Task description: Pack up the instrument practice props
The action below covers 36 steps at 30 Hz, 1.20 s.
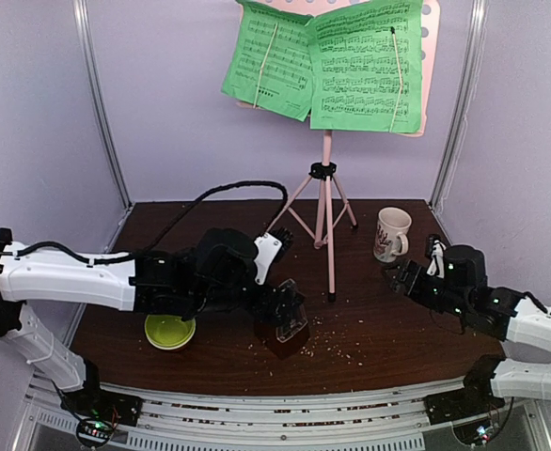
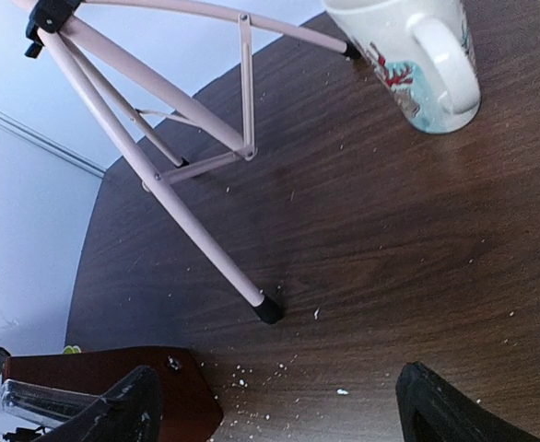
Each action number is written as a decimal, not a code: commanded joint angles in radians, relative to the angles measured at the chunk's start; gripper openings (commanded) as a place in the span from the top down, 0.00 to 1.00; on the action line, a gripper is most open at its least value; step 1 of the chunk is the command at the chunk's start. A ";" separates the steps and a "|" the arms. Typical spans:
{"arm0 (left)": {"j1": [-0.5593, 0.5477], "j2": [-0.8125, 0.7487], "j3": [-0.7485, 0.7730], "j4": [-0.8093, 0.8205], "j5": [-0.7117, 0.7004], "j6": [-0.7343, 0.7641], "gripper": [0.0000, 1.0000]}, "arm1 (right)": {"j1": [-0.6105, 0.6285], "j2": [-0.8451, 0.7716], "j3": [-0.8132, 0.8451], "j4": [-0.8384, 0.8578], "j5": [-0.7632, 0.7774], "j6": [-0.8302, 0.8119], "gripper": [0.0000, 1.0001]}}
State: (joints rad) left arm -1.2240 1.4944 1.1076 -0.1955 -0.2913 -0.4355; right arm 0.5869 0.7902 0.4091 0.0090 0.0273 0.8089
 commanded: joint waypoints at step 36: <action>0.354 0.022 -0.223 0.157 0.314 -0.031 0.02 | 0.551 0.693 0.219 0.192 0.172 0.248 0.43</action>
State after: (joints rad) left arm -0.8757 1.5051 0.8627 -0.0582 -0.0071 -0.4976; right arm 1.1347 1.4612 0.5949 0.2050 0.1329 1.0546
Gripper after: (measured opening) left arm 0.982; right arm 0.568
